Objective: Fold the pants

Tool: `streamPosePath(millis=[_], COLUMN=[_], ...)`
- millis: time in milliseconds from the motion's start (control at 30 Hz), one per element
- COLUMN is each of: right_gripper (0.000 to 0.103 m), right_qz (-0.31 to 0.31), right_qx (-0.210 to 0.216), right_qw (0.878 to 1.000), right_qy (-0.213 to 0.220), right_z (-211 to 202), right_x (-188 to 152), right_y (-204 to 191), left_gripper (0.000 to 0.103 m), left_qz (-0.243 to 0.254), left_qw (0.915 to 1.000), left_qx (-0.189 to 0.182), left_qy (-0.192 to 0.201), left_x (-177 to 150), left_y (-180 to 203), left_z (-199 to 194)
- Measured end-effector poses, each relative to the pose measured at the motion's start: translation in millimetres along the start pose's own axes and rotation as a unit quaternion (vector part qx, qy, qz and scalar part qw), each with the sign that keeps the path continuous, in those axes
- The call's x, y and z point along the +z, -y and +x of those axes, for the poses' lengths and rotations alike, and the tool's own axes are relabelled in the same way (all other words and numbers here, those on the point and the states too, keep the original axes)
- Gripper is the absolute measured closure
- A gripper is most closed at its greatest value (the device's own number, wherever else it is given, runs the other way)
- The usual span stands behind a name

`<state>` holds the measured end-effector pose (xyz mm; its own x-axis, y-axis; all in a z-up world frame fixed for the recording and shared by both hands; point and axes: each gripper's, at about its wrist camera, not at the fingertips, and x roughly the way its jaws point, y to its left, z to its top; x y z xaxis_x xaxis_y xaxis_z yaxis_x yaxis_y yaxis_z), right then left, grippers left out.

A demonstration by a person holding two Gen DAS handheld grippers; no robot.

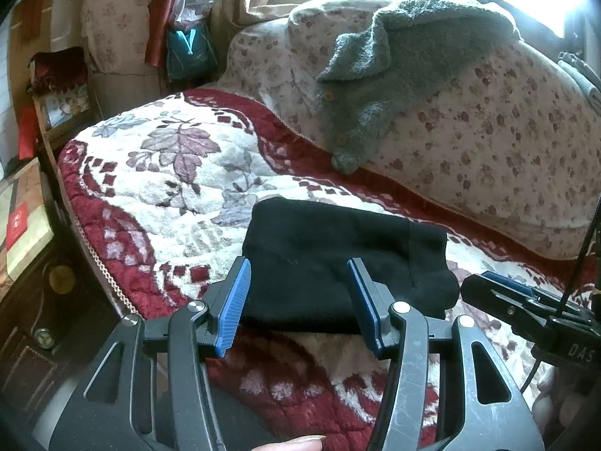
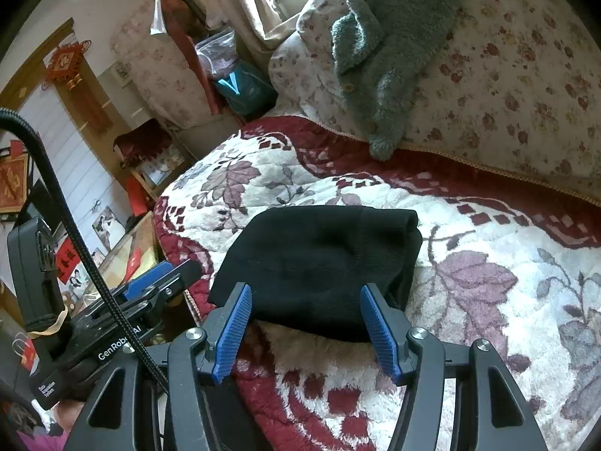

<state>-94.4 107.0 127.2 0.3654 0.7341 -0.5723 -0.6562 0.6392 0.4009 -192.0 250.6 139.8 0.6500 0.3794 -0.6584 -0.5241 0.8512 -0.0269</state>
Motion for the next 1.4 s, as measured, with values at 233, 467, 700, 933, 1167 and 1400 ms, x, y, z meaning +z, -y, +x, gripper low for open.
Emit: streamPosePath(millis=[233,467,700,933,1167,1400], right_gripper=[0.045,0.045,0.045,0.045,0.045,0.045], right_qz=[0.005,0.004,0.005,0.005,0.004,0.006], right_qx=[0.000,0.001,0.001,0.002,0.003,0.009], right_qw=[1.000,1.000,1.000,1.000,1.000,1.000], right_qy=[0.002,-0.002,-0.005,-0.007,-0.011,-0.013], right_z=[-1.2,0.6,4.2,6.7,9.8,8.6], right_x=[-2.5,-3.8,-3.2,-4.1,-5.7,-8.4], right_y=[1.3,1.4,-0.2,-1.4,-2.0,2.0], left_gripper=[0.051,0.051,0.051,0.051,0.051,0.051], left_qz=[-0.001,-0.002,-0.010,-0.013,-0.011,-0.006], left_qw=[1.0000,1.0000,0.9999,0.9999,0.9999,0.9997], left_qx=[0.003,0.004,0.008,0.011,0.010,0.017], left_qy=[0.000,0.000,-0.002,-0.001,-0.002,0.017], left_x=[-1.8,-2.3,-1.7,-2.3,-1.7,-4.1], left_y=[0.3,-0.7,-6.1,-9.1,-8.7,-6.7], left_z=[-2.0,-2.5,0.2,0.5,1.0,-4.6])
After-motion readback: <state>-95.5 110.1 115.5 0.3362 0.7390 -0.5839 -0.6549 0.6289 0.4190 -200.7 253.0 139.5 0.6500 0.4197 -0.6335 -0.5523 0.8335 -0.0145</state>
